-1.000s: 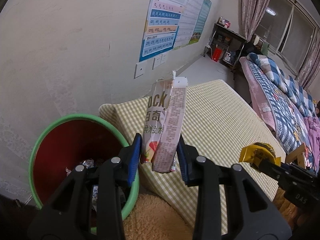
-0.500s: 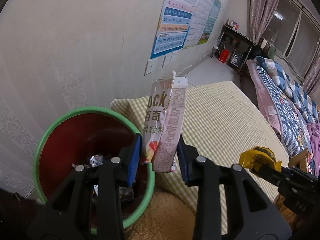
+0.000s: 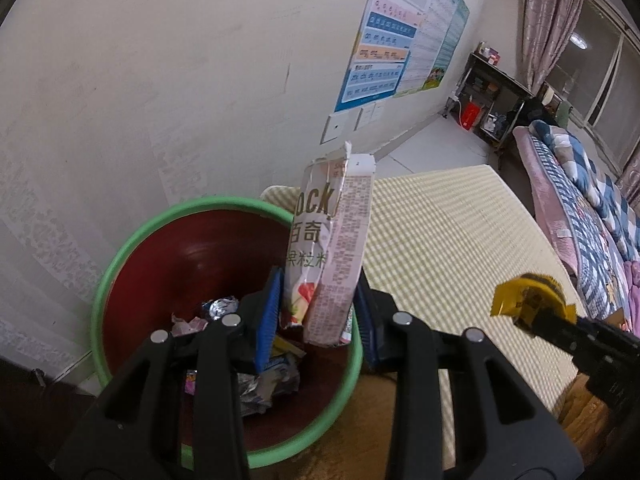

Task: Collect trash
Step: 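Lower the Pocky wrapper into the bin with the left tool while the right tool follows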

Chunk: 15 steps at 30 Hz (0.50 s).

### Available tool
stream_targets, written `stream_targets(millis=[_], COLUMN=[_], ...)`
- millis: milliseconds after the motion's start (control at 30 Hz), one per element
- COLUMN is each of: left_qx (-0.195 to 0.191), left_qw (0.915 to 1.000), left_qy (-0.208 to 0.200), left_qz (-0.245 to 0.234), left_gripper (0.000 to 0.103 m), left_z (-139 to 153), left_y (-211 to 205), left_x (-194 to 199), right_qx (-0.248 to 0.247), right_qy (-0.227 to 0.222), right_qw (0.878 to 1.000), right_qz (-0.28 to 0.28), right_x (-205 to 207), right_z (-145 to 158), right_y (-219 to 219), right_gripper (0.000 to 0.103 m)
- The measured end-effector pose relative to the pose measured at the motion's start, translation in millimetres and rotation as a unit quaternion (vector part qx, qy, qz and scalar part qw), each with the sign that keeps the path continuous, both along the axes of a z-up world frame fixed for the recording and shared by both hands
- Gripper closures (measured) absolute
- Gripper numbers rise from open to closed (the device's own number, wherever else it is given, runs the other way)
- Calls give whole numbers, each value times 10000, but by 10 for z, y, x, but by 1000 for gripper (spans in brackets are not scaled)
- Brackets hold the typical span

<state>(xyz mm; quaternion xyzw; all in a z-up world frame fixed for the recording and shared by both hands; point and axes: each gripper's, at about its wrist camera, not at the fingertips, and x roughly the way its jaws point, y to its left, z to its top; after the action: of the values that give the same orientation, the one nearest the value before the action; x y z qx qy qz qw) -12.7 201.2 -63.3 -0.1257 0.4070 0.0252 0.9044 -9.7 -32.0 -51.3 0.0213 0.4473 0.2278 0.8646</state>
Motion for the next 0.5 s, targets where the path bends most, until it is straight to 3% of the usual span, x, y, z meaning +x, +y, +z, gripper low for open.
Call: stream_targets(millis=[500], left_qx=[22], left_qw=[9995], left_qy=[143], left_qz=[278], left_gripper=[70], left_z=[-103], left_y=[291], left_x=[-109], right_qx=[86], right_qy=[40], right_qw=[9990], right_qz=[439], right_x=[71], right_z=[-19], right_y=[412], right_gripper=[75])
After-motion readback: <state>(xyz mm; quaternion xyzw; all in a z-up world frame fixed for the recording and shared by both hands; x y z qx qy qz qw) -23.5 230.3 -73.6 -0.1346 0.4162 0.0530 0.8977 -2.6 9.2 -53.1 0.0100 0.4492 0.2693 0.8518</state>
